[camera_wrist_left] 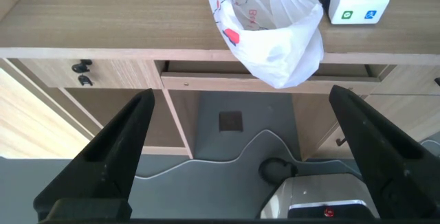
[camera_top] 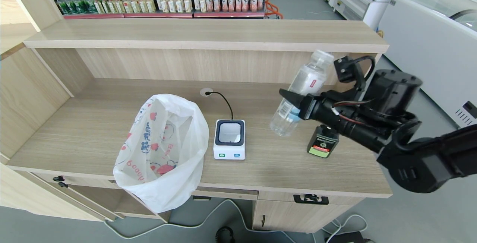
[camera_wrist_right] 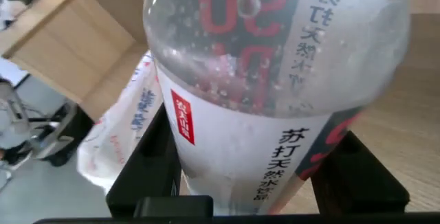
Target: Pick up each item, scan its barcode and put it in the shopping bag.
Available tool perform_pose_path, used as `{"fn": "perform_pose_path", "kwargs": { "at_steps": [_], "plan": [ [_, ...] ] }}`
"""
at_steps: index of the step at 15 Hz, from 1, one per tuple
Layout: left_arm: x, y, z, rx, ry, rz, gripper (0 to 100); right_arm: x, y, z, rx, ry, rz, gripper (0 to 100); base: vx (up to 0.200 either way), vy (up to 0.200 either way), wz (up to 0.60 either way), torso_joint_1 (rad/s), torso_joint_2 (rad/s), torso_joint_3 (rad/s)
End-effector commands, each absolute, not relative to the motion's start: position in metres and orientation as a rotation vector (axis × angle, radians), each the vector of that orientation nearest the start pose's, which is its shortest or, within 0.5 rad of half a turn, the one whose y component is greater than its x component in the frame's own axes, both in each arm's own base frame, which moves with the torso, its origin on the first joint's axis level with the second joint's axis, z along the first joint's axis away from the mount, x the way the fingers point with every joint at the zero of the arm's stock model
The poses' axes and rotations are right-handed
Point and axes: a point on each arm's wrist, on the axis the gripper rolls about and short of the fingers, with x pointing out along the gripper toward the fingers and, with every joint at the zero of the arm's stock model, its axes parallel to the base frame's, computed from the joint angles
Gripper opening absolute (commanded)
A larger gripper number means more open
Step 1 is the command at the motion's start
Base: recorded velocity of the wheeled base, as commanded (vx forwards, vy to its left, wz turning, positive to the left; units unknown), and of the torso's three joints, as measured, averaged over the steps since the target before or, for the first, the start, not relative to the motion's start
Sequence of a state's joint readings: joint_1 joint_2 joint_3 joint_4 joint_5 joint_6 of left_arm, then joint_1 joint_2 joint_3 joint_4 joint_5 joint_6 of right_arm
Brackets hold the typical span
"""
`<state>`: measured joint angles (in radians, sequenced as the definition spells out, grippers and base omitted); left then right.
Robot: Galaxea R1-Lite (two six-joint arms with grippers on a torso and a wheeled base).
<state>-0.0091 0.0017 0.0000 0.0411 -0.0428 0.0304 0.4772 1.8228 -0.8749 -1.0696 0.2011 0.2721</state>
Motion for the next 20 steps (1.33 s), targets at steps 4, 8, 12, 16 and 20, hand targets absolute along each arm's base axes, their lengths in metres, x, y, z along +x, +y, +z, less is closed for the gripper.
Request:
{"fn": "perform_pose_path", "kwargs": {
  "at_steps": [4,8,12,16,20],
  "plan": [
    [-0.023,-0.001,0.071,0.028,0.042,-0.053,100,0.207,0.117,0.287,0.394,-0.078,1.059,0,0.0,0.0,0.0,0.0,0.0,0.0],
    [-0.023,-0.001,0.071,0.03,0.042,-0.053,100,0.159,0.111,0.312,0.508,0.004,1.305,0,0.0,0.0,0.0,0.0,0.0,0.0],
    [-0.023,-0.001,0.071,0.03,0.042,-0.053,100,0.141,0.105,0.317,0.486,0.038,1.446,0,0.0,0.0,0.0,0.0,0.0,0.0],
    [-0.023,-0.001,0.071,0.03,0.042,-0.053,100,0.129,0.102,0.316,0.495,0.103,1.551,0,0.0,0.0,0.0,0.0,0.0,0.0],
    [-0.023,-0.001,0.071,0.028,0.042,-0.053,100,0.129,0.1,0.305,0.457,0.097,1.534,0,0.0,0.0,0.0,0.0,0.0,0.0]
  ]
}}
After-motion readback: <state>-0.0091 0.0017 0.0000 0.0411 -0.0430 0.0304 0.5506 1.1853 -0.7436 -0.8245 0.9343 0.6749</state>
